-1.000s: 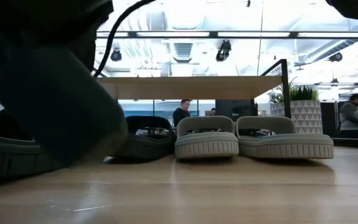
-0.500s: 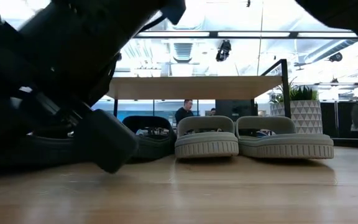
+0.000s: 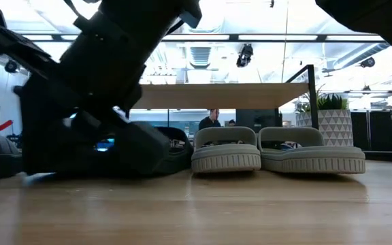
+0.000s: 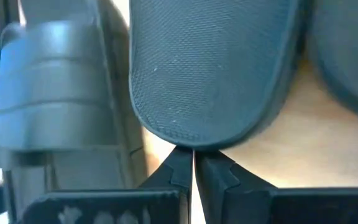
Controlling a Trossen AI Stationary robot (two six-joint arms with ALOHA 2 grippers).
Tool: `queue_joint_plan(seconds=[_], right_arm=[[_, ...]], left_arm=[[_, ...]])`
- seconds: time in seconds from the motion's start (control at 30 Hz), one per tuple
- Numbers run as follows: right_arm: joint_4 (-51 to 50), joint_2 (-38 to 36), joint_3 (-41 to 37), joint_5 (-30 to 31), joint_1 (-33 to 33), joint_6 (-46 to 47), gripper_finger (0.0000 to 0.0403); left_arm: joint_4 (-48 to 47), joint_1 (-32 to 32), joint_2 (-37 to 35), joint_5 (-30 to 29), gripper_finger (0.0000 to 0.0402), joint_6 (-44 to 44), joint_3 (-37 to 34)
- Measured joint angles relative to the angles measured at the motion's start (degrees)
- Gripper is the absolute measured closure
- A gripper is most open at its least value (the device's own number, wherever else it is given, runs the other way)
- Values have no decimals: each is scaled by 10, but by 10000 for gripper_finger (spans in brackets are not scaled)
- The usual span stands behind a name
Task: Pick and place slides into the shelf
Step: Put the black slide under the shelf, then adjust the grey slides under the shelf
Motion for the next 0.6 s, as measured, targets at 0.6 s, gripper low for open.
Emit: queue_joint_plan(seconds=[0.6], right_arm=[[7, -29, 0, 1, 28, -40, 386]], left_arm=[[28, -1, 26, -2, 359, -2, 2]])
